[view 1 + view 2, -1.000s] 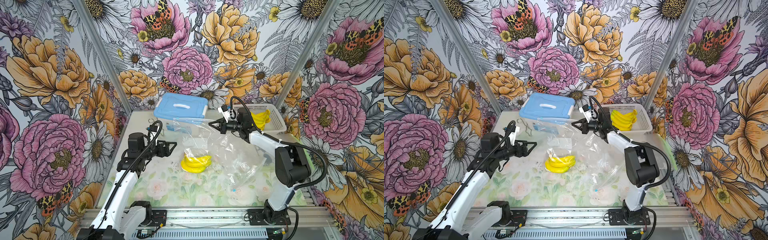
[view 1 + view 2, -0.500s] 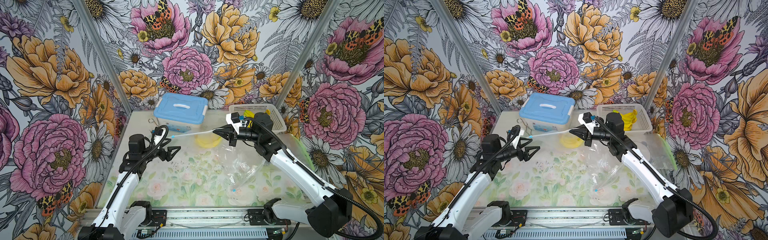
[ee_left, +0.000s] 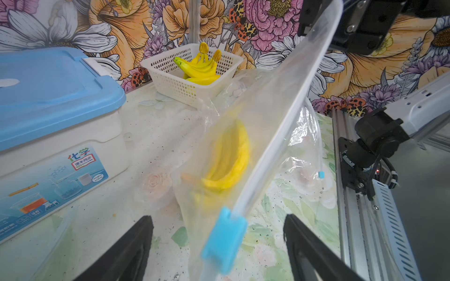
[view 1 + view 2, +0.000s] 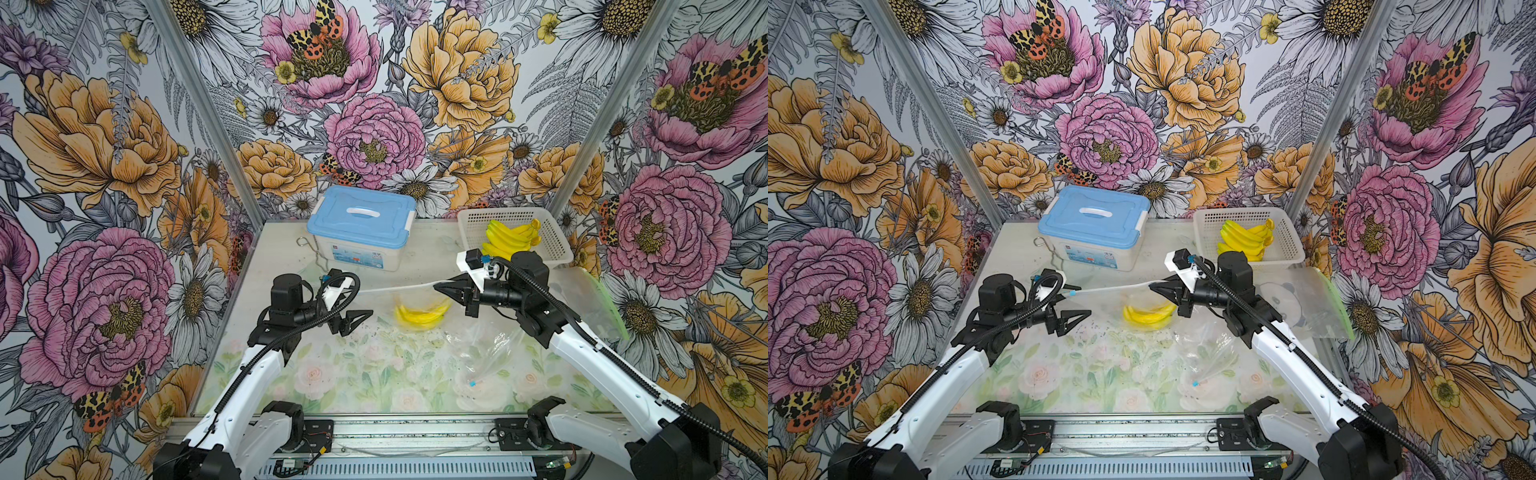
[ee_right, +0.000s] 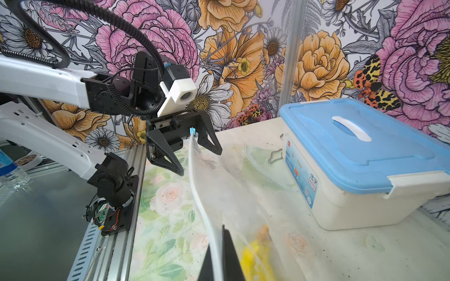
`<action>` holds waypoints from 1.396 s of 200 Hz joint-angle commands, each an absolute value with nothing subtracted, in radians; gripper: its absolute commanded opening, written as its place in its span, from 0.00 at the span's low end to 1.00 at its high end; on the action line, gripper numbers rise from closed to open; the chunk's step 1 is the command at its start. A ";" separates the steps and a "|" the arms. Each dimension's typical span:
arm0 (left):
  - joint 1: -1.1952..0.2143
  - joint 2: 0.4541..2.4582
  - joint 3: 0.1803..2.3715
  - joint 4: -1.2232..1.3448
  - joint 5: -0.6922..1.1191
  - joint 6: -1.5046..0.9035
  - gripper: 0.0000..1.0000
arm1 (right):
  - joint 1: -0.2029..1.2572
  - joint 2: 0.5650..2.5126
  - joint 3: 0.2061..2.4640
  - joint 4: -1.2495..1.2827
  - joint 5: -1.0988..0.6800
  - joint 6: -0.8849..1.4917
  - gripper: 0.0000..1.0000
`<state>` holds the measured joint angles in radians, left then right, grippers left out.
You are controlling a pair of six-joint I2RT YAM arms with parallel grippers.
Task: Open the zip-top bag and take out the banana
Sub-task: Pick up the zipper food storage bag at the center of the board.
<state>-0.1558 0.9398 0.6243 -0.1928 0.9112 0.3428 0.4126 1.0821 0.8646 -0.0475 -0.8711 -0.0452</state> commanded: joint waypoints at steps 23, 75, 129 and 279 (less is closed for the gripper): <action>-0.168 0.898 0.644 -0.262 0.896 0.441 0.68 | 0.408 1.094 0.890 -0.034 -0.837 -0.020 0.00; -0.172 0.899 0.706 -0.318 0.859 0.487 0.47 | 0.408 1.078 0.870 -0.034 -0.823 -0.010 0.00; -0.160 0.893 0.744 -0.357 0.853 0.507 0.38 | 0.408 1.101 0.889 -0.034 -0.826 -0.011 0.00; -0.164 0.859 0.775 -0.561 0.794 0.635 0.18 | 0.408 1.126 0.900 -0.015 -0.825 0.000 0.00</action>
